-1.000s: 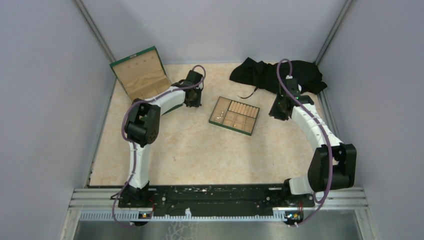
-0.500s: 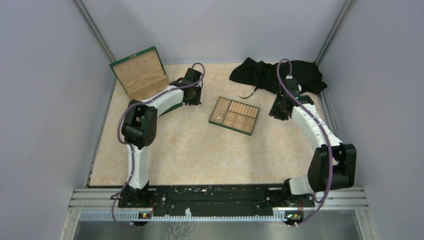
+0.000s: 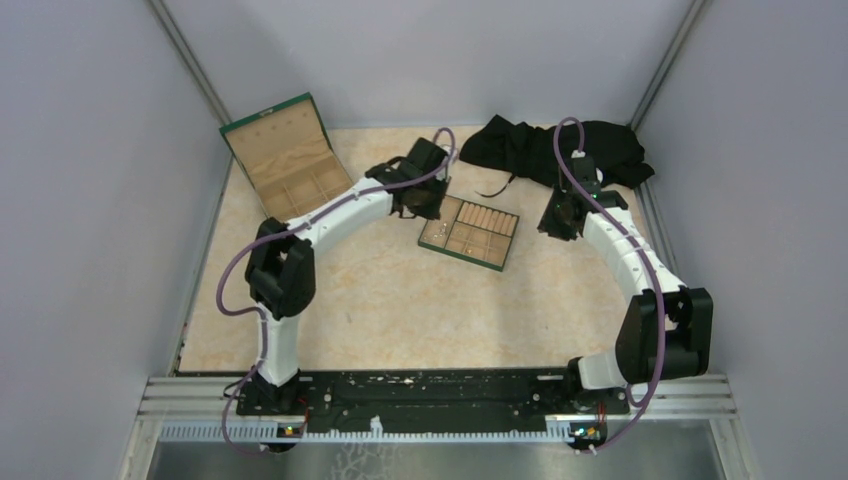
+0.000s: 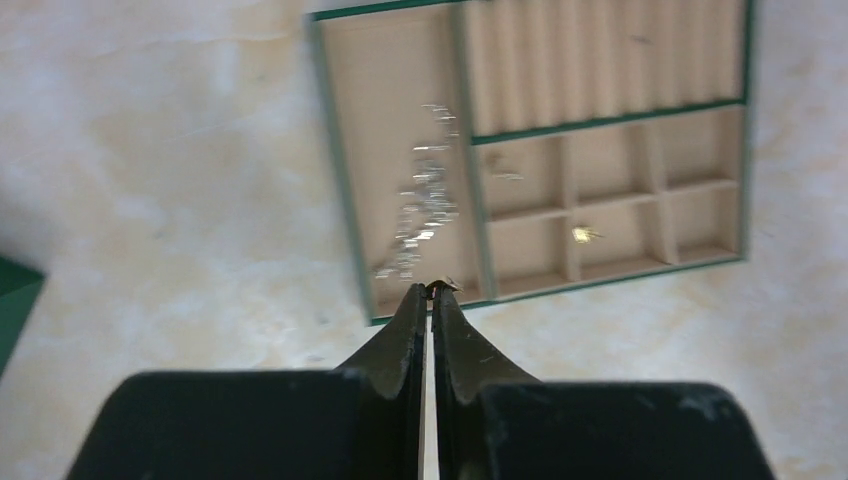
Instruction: Organize the mixed jewelry
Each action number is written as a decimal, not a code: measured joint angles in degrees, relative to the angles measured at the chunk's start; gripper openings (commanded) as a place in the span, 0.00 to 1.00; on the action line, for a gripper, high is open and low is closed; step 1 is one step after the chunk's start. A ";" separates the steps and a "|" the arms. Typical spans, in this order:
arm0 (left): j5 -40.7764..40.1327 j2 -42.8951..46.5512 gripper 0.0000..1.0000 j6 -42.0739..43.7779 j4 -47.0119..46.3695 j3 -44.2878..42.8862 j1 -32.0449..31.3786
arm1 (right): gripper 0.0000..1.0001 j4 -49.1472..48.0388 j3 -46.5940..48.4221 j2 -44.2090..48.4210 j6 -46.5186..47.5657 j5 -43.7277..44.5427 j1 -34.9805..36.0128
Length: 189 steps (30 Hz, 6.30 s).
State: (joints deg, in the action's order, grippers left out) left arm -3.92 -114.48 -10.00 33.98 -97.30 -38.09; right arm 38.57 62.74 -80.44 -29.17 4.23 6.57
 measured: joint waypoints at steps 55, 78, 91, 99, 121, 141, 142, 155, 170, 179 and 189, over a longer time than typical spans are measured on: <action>-11.98 37.05 0.54 -31.36 11.65 46.77 -3.61 | 0.26 0.61 -4.98 7.89 0.44 -1.29 0.00; -11.69 38.60 0.28 -43.91 6.93 59.95 -0.63 | 0.26 0.37 -5.01 7.91 0.48 -2.93 0.00; -9.99 35.89 0.00 -38.62 0.98 58.38 -0.48 | 0.26 0.35 -5.01 7.91 0.46 -3.08 0.00; -8.90 35.91 0.00 -33.99 0.50 57.68 -0.39 | 0.26 0.24 -5.01 7.58 0.44 -3.08 0.00; -0.07 27.61 0.00 -21.38 -0.02 31.23 -0.39 | 0.26 -0.02 -4.90 5.75 0.42 -2.80 0.00; -2.19 19.61 0.53 -12.28 -0.55 34.27 -0.39 | 0.26 1.42 -4.85 5.75 0.42 -0.94 0.00; -2.23 20.02 0.53 -11.21 -0.44 35.50 -0.39 | 0.26 1.33 -4.85 5.66 0.42 -1.05 0.00; -1.55 18.49 0.43 -5.31 -3.45 38.23 -0.39 | 0.26 0.17 -4.44 2.67 0.02 -2.45 0.00; -1.20 16.63 0.17 -5.31 -5.99 39.06 -0.39 | 0.26 0.02 -4.44 2.67 -0.48 -2.40 0.00; -1.31 17.00 0.00 -5.88 -5.73 39.15 -0.39 | 0.26 0.02 -4.44 2.71 -0.50 -2.40 0.00; 1.57 21.18 0.00 -7.52 -3.08 34.40 -0.39 | 0.26 0.04 -4.59 4.94 -0.61 -2.36 0.00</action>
State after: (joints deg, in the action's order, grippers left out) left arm -2.35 -93.30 -17.52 30.89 -62.89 -38.48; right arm 38.61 58.15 -75.50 -29.78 1.87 6.57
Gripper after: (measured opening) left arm 0.005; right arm 0.257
